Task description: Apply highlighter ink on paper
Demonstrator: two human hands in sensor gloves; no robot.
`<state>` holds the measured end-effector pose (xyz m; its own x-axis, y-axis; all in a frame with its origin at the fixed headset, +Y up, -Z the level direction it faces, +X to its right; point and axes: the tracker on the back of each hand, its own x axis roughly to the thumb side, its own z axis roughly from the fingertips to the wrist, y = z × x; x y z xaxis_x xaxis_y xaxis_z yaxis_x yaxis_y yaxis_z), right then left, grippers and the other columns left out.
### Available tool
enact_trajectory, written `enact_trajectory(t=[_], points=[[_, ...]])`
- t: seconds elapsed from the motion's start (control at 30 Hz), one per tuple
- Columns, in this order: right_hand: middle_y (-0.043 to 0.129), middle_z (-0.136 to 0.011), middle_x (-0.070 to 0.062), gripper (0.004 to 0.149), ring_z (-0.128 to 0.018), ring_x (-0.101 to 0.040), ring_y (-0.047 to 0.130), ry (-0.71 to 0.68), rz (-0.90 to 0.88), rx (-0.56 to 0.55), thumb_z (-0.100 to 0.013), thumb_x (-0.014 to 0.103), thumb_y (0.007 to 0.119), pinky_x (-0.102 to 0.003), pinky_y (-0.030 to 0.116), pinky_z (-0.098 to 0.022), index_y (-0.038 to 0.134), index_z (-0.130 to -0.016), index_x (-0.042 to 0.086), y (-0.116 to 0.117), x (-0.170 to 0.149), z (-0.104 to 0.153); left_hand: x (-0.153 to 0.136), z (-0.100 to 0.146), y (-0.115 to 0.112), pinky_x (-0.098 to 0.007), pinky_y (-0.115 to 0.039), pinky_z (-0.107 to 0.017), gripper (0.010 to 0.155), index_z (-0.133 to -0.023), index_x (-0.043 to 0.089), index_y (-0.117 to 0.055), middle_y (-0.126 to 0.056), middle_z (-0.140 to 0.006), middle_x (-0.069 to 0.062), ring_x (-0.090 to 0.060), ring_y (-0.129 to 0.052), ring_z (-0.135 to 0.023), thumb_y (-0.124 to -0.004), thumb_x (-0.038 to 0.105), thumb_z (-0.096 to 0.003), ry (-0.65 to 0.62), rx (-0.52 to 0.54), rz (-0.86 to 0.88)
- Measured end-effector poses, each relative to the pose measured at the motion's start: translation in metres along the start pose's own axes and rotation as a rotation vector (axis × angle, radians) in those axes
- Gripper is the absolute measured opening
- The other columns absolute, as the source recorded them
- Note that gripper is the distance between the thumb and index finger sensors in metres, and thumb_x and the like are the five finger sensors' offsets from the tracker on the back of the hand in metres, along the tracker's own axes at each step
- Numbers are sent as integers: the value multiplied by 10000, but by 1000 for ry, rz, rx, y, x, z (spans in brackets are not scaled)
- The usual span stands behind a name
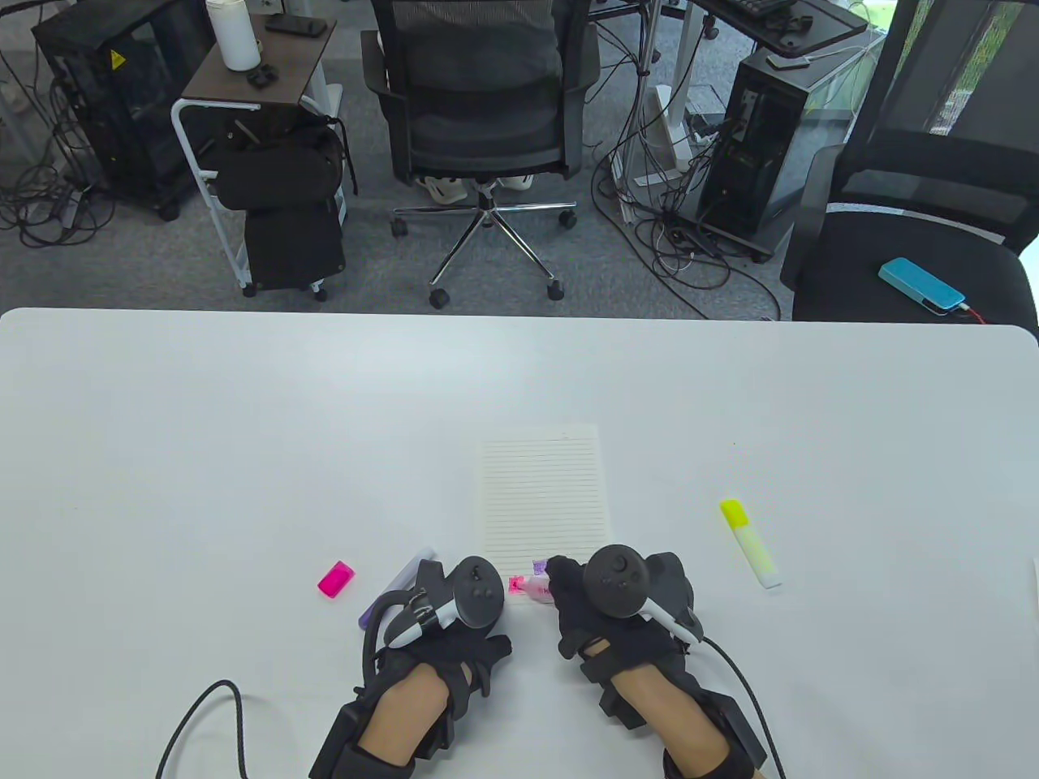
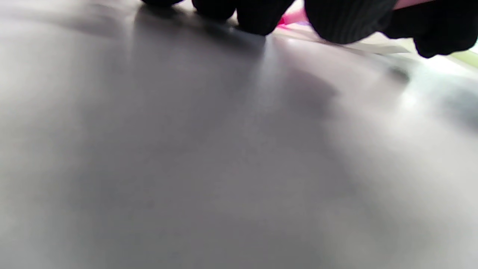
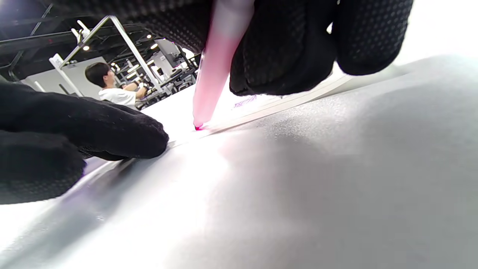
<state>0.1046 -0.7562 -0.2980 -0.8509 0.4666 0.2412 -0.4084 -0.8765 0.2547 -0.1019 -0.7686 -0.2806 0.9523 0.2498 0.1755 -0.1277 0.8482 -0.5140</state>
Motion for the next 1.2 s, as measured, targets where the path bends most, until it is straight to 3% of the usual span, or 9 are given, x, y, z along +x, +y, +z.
enact_trajectory(t=[0.13,0.3,0.47,0.67,0.87,1.03,1.2], points=[[880,-784,-181,412,-494,-335,924,-12,13,-47,-641,321,690,-584,727,-539,700,-1018,157,2,-1,-1,0,0,0,-666,-341,-709,692,-1049,270,-537,-410,-1131,1,-403,-429,-1024,-703,532,-430,0,0,0],[902,-748,-179,406,-456,-327,934,11,5,0,-634,315,699,-580,742,-520,723,-998,136,-1,-1,1,0,0,0,-666,-341,-709,691,-1048,269,-539,-410,-1132,0,-403,-427,-1025,-704,532,-430,-1,0,3],[886,-773,-179,410,-483,-330,927,1,17,-51,-641,320,689,-581,732,-534,701,-1015,152,1,-1,1,0,0,0,-666,-342,-709,692,-1048,269,-539,-409,-1132,1,-403,-427,-1025,-704,532,-429,-1,0,2],[909,-735,-181,406,-443,-326,936,8,17,2,-633,313,702,-580,746,-513,727,-995,130,-3,-2,1,-1,0,-1,-666,-340,-709,693,-1048,270,-539,-410,-1131,1,-402,-426,-1026,-704,532,-429,-1,0,5],[888,-769,-179,412,-476,-327,928,-1,34,-52,-641,320,689,-579,736,-530,699,-1018,154,-3,-2,1,-1,-1,-1,-667,-341,-709,693,-1049,270,-538,-409,-1132,1,-403,-426,-1025,-704,532,-430,-1,0,4],[908,-737,-182,405,-446,-327,936,10,32,-4,-632,313,702,-580,745,-515,727,-995,135,-5,-2,2,-1,-1,-1,-666,-342,-709,692,-1049,270,-538,-409,-1132,0,-402,-427,-1025,-704,532,-430,-1,0,5],[904,-746,-177,406,-456,-326,933,-4,51,-32,-634,318,699,-580,742,-521,725,-999,141,-5,0,2,-1,-1,-1,-666,-341,-709,692,-1048,269,-537,-409,-1131,1,-403,-427,-1025,-704,532,-430,-1,0,5]])
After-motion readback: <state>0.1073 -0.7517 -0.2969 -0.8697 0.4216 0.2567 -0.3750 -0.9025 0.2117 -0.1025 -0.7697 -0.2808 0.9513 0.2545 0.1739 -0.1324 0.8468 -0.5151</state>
